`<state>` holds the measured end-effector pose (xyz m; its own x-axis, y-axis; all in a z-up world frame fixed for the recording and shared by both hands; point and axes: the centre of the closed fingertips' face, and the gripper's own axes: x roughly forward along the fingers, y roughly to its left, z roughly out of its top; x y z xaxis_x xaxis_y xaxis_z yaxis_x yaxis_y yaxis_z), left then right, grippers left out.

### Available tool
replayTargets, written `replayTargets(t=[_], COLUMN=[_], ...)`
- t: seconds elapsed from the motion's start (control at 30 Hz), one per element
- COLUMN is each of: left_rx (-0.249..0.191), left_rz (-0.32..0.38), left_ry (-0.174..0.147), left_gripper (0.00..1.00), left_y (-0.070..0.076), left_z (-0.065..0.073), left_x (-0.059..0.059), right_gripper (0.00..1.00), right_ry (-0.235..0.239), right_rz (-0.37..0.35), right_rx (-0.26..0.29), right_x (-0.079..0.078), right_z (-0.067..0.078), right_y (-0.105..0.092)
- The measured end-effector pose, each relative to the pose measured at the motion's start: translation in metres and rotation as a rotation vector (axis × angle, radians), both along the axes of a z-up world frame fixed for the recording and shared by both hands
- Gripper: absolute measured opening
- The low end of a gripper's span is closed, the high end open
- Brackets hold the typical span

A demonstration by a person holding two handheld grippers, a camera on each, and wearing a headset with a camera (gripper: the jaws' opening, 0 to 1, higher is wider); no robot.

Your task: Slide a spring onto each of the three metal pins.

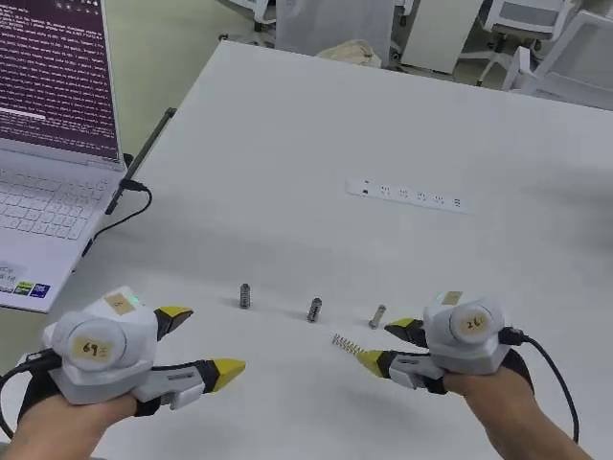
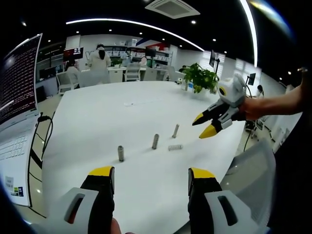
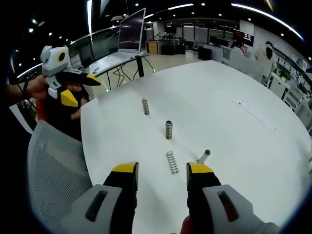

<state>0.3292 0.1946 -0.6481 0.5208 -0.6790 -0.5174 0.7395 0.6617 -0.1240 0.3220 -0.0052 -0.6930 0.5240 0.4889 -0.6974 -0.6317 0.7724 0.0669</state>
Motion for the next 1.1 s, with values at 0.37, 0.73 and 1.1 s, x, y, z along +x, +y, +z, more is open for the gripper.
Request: replayTargets(t=[0.37,0.73,1.1], left_rx=[-0.002,-0.009,-0.015], left_rz=[-0.01,-0.004,0.0], left_ry=[0.006,0.012,0.024], left_gripper=[0.56,0.56,0.56], left_y=[-0.007,-0.011,-0.014], left_z=[-0.001,0.0,-0.003], left_x=[-0.001,-0.002,-0.007], right_gripper=[0.41,0.44,0.5], right_ry=[-0.024,-0.027,-0.023], right_rz=[-0.047,-0.114,-0.174], right_rx=[0.047,0.09,0.137], right_x=[-0.017,-0.038,-0.057], right_z=[0.008,0.012,0.013], right_y=[-0.002,-0.008,-0.011])
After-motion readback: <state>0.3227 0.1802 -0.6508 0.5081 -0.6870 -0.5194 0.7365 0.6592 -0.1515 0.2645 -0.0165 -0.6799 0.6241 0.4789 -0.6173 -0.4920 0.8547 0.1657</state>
